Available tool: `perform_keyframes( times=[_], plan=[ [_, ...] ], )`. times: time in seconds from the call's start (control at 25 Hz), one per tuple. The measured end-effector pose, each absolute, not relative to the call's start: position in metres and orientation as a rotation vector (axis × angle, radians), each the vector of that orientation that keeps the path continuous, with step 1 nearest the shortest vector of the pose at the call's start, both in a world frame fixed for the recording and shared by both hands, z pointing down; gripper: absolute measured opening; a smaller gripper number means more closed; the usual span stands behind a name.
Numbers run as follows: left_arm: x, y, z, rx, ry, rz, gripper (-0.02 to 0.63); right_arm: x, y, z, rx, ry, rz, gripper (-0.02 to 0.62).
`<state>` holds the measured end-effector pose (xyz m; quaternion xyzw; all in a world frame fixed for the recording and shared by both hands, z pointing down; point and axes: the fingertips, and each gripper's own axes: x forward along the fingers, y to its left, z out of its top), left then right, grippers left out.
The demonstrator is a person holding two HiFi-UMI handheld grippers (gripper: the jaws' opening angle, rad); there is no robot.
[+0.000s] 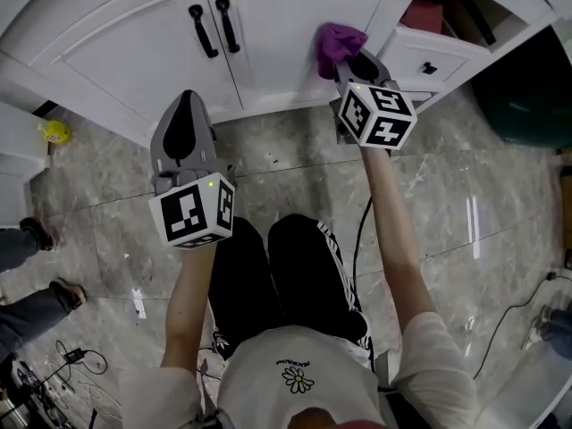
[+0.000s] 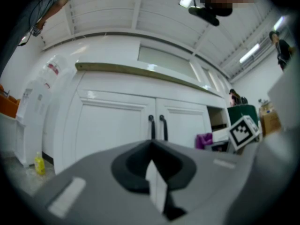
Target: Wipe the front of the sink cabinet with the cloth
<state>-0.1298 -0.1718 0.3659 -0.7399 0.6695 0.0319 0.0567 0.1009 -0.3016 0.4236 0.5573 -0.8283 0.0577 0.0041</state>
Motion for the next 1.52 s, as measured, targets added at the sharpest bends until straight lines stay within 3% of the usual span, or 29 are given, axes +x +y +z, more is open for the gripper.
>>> perform_keyframes(
  times=[0.48,0.76,0.96,1.52],
  plan=[
    [-0.124,-0.168,0.359,-2.234,2.013,0.081,0.005,0.191,-0.303,0.43,1.973,-2.401,0.21,0.052],
    [-0.128,-0.168,0.362,-2.233,2.03,0.099,0.005,0.19,-0.299,0.43,1.97,-2.396,0.224,0.052],
    [-0.136,-0.169,0.371,-2.237,2.041,0.089,0.005,0.15,-0.273,0.431,1.875,-2.521,0.229,0.052],
    [-0.161,-0.164,0.395,-2.222,2.096,0.082,0.005,-0.051,-0.256,0.504,1.353,-2.824,0.308,0.052]
  ],
)
